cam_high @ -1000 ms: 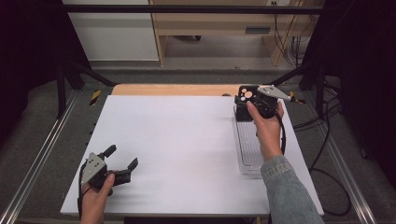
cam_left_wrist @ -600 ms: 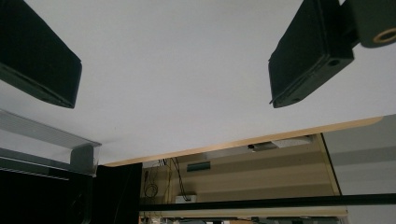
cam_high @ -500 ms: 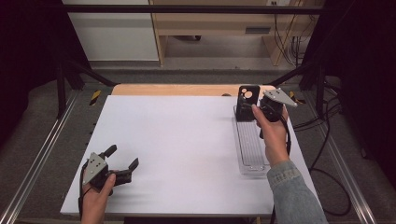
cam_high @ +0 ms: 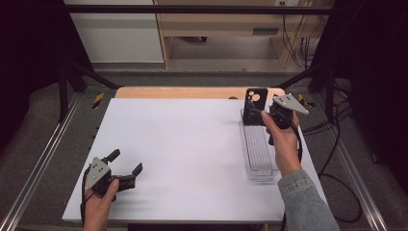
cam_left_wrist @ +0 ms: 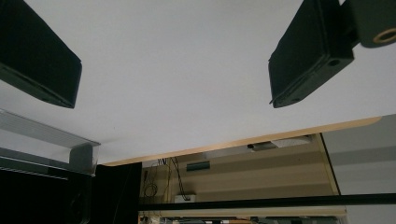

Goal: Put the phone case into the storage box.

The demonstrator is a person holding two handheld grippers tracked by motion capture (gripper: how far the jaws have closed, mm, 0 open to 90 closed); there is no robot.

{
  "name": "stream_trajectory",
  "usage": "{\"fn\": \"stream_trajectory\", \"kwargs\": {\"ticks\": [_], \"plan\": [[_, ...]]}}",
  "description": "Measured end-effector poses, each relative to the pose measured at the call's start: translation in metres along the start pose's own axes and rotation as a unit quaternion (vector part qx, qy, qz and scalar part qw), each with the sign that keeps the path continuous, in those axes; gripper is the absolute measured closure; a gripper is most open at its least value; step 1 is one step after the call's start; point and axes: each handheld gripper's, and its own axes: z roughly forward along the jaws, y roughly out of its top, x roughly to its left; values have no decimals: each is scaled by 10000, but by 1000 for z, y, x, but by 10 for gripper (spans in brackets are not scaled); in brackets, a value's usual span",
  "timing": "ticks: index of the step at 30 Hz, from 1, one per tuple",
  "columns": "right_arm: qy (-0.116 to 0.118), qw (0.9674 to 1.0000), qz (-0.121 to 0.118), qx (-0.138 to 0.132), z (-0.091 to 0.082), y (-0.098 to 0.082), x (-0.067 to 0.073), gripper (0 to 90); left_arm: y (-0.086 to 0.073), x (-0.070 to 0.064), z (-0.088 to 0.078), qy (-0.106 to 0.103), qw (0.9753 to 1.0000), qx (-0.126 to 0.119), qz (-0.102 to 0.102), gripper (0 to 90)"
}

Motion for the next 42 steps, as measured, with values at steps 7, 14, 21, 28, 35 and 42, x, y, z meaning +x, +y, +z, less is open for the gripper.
{"fn": "stream_trajectory", "kwargs": {"ticks": [7,14,21,28,35,42], "plan": [[7,10000,-41,-30,-7,1,-2,90,0,0,0,0,10000,3,5,28],[78,9999,-50,-68,-15,4,-1,90,0,0,0,7,10000,-5,-1,28],[138,9998,14,-109,-21,6,-1,84,1,1,-1,8,10000,-15,-7,28],[221,9997,-45,-111,-25,4,1,80,1,1,-4,3,10000,-32,-35,28],[254,9996,-88,-124,-30,4,1,80,2,3,-8,14,9999,-87,-67,29],[278,9994,-111,-181,-37,5,-3,80,3,6,-13,24,9999,-116,-79,29]]}}
